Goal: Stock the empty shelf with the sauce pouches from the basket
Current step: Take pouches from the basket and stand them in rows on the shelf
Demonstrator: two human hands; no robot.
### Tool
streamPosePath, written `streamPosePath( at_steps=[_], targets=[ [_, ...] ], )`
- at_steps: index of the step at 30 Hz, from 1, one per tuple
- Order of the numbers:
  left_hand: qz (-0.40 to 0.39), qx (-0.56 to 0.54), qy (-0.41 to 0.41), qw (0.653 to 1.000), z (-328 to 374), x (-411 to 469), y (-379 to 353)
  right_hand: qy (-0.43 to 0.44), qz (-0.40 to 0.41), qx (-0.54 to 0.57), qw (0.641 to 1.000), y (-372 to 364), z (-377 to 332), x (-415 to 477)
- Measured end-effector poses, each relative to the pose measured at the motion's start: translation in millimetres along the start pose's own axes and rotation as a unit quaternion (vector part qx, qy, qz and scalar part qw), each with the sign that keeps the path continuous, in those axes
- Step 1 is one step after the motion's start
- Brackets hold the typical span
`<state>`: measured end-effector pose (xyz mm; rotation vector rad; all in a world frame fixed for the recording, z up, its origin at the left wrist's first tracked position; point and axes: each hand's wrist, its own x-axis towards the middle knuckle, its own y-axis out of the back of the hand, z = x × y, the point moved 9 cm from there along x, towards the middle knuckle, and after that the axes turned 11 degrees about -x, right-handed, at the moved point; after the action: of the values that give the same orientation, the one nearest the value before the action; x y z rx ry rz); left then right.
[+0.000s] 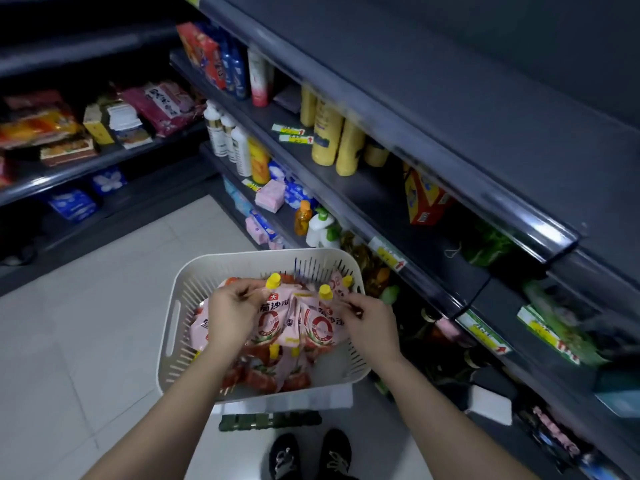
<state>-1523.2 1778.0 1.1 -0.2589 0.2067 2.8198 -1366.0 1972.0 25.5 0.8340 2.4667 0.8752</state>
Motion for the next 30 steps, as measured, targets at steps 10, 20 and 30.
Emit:
streamPosePath(
  at_steps=[10,20,30],
  targets=[
    [-0.051,-0.09,-0.044,0.994,95,-31,-35,0.037,0.108,0.091,0.989,90,-23,-24],
    [-0.132,-0.124,-0.14,0.973,203,-108,-105,0.142,0.25,0.102,0.952,237,-44,-95],
    [-0.223,-0.163,-0.215,0.937,288,-227,-193,0.186,0.338,0.084,0.919,378,-26,-193]
  ],
)
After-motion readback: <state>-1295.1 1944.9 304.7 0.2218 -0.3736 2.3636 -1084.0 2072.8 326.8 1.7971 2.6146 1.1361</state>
